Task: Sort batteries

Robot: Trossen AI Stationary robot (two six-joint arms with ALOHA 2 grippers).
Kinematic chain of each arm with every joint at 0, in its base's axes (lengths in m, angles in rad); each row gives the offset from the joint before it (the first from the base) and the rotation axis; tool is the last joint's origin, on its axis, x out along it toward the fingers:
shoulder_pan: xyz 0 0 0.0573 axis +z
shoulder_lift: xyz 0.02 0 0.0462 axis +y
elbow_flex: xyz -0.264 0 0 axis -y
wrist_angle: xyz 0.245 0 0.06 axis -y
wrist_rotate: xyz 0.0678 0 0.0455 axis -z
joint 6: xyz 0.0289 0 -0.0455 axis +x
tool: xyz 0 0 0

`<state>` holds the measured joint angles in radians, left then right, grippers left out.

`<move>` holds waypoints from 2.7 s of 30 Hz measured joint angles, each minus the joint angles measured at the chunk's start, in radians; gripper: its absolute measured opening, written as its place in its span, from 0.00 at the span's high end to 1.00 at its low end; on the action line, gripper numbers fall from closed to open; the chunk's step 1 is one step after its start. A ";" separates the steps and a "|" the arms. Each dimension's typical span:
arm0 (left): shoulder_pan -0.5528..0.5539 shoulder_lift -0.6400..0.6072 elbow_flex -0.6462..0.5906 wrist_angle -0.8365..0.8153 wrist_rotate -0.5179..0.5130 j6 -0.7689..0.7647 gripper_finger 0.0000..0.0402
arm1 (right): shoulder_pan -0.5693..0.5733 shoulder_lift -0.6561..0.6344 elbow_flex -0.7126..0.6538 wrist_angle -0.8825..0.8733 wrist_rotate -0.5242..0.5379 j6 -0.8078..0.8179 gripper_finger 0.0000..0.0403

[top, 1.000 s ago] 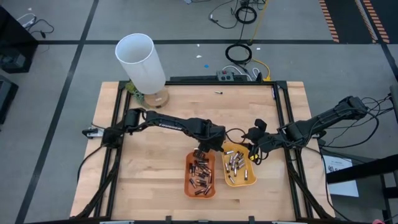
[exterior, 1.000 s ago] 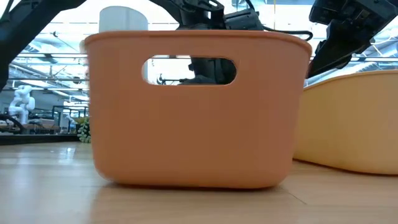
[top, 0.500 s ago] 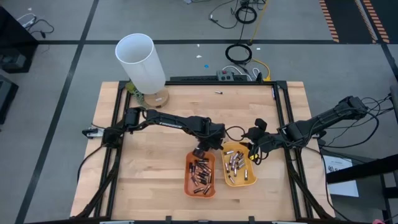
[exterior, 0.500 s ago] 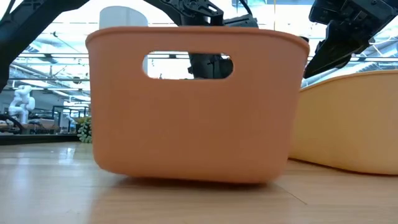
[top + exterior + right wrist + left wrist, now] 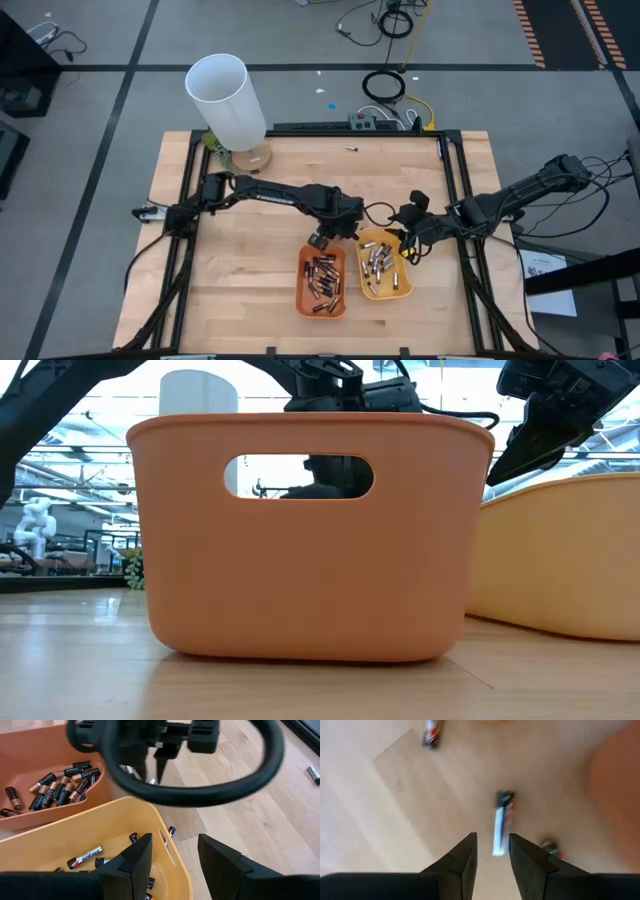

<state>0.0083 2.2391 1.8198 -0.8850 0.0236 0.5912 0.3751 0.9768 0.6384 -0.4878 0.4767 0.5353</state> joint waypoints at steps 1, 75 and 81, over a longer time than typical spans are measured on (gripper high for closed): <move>0.003 0.000 0.000 -0.001 -0.020 0.015 0.70 | 0.000 0.000 0.000 0.000 0.000 0.000 0.63; -0.107 0.041 0.001 -0.048 0.026 -0.085 0.70 | 0.000 0.000 0.000 0.012 0.016 0.007 0.63; -0.107 -0.038 0.001 -0.101 -0.021 -0.114 0.70 | 0.000 0.000 0.000 0.012 0.016 0.007 0.63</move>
<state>-0.0990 2.2013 1.8208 -0.9856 0.0021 0.4769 0.3750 0.9771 0.6384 -0.4759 0.4929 0.5426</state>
